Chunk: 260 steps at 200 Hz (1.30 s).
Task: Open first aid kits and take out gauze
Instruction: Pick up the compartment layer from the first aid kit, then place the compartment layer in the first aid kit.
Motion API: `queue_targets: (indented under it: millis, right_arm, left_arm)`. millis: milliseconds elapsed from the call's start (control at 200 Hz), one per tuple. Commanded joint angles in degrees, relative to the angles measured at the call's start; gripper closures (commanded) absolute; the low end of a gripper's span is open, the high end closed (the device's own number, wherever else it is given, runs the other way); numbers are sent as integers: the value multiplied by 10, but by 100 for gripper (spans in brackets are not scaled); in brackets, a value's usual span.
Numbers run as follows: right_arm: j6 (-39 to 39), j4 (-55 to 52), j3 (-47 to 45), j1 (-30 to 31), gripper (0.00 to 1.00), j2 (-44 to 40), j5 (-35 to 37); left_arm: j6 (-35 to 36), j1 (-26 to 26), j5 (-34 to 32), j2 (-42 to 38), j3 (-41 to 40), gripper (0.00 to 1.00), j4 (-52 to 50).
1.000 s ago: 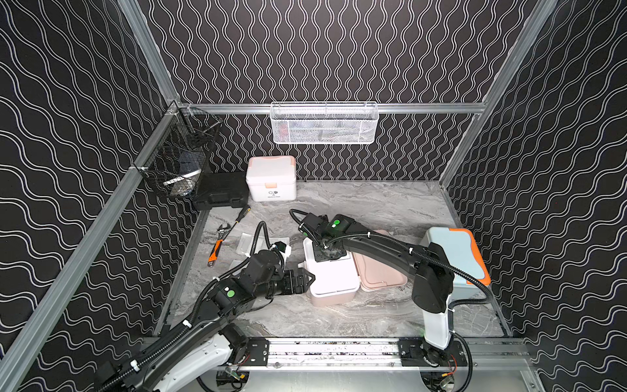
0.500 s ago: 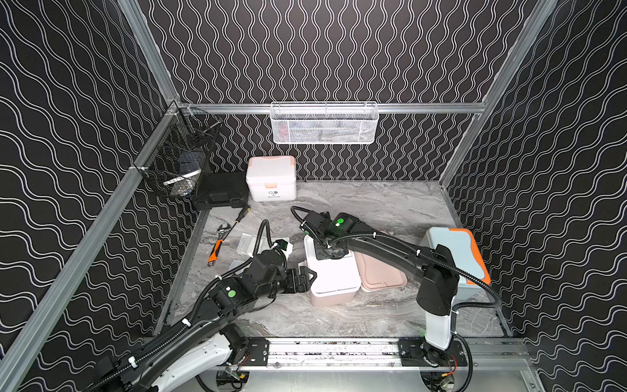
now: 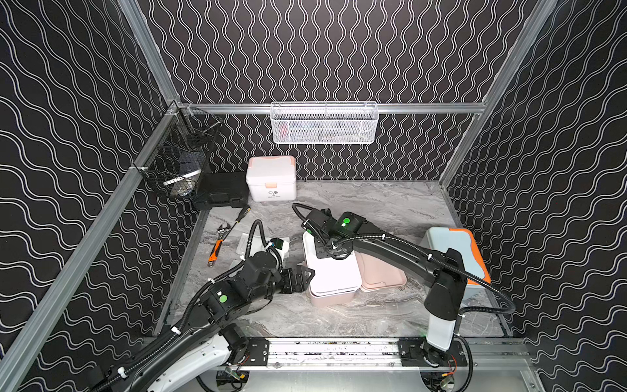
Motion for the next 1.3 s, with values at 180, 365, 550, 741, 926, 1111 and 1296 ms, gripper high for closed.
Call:
queue_targets:
  millis: [180, 365, 550, 741, 926, 1111, 1296]
  right_arm:
    - [-53, 79, -48, 1, 100, -98, -13]
    - [-115, 192, -142, -7, 100, -250, -17]
    - [-172, 264, -215, -12, 100, -390, 29]
    - [-209, 313, -277, -13, 100, -525, 121]
    - [-228, 338, -324, -12, 100, -626, 205]
    - [-230, 339, -349, -12, 100, -682, 251]
    - [-218, 320, -351, -12, 100, -667, 248]
  left_arm:
    - [21, -1, -6, -40, 20, 1, 10]
    - [33, -1, 14, -68, 43, 1, 31]
    - [29, -1, 50, -62, 70, 1, 69]
    - [25, -1, 81, -17, 95, 1, 100]
    - [28, -7, 97, 45, 115, 1, 126]
    - [36, -40, 81, 103, 130, 1, 148]
    - [51, -71, 45, 129, 141, 1, 131]
